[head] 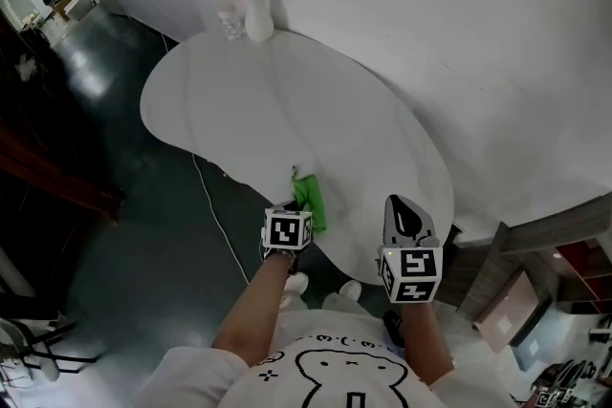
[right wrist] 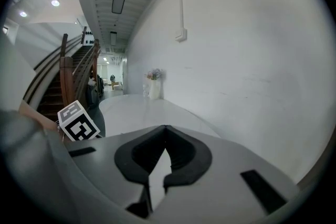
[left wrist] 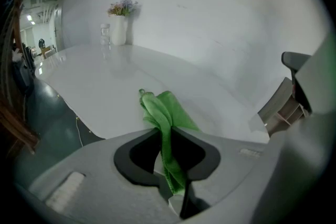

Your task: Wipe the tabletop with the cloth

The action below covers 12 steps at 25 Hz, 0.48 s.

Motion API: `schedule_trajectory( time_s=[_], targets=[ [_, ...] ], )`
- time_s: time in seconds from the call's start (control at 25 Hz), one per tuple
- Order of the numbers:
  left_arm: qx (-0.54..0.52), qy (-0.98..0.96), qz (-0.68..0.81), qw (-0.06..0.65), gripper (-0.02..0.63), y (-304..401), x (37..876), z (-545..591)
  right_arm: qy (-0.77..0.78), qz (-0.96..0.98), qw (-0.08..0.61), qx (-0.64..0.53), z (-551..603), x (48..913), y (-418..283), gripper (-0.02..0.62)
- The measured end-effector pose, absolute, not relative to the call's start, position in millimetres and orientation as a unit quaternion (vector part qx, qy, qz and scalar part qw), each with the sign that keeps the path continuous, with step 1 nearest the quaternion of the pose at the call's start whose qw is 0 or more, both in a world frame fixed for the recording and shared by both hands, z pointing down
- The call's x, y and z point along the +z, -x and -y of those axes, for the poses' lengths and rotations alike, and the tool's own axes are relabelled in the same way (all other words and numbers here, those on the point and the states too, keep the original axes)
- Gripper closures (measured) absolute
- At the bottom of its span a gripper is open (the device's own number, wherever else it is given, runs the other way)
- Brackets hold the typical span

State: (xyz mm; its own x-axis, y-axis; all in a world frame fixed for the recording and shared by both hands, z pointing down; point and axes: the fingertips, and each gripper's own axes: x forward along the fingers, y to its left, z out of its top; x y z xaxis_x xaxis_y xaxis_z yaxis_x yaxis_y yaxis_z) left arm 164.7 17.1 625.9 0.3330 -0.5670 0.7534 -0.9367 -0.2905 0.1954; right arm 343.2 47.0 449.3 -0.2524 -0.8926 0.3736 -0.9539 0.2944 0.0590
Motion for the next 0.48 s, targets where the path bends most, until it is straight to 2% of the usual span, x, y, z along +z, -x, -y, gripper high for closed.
schedule_trajectory(
  time_s=[0.32,0.48],
  targets=[
    [0.293,-0.704,0.541,0.356,0.546,-131,626,-37,-0.566,0.801,0.172,0.094,-48,455,-346,0.597],
    [0.264,-0.697,0.570,0.344,0.549,-128,600,-30,-0.548,0.813,0.175,0.090,-49,456,-349,0.597]
  ],
)
